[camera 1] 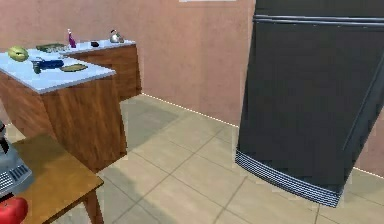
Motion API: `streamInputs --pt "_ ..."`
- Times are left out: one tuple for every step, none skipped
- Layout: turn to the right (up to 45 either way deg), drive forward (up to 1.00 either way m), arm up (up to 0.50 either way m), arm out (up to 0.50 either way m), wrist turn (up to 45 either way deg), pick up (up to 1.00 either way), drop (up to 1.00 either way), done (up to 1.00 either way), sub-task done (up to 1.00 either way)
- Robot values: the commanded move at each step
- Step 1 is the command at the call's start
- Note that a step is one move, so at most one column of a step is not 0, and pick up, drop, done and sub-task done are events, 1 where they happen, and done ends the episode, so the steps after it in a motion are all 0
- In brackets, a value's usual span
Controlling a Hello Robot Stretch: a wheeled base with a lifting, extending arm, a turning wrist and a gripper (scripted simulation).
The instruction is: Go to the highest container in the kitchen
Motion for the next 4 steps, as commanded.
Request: streamInputs --pt "45.0 0.0 0.0 0.0 0.0 0.0 0.0 0.0 0.0" --pt "45.0 0.0 0.0 0.0 0.0 0.0 0.0 0.0 0.0" --pt "36.0 0.0 0.0 0.0 0.0 0.0 0.0 0.0 0.0" --pt "0.0 0.05 0.0 0.0 0.0 0.0 0.0 0.0 0.0"
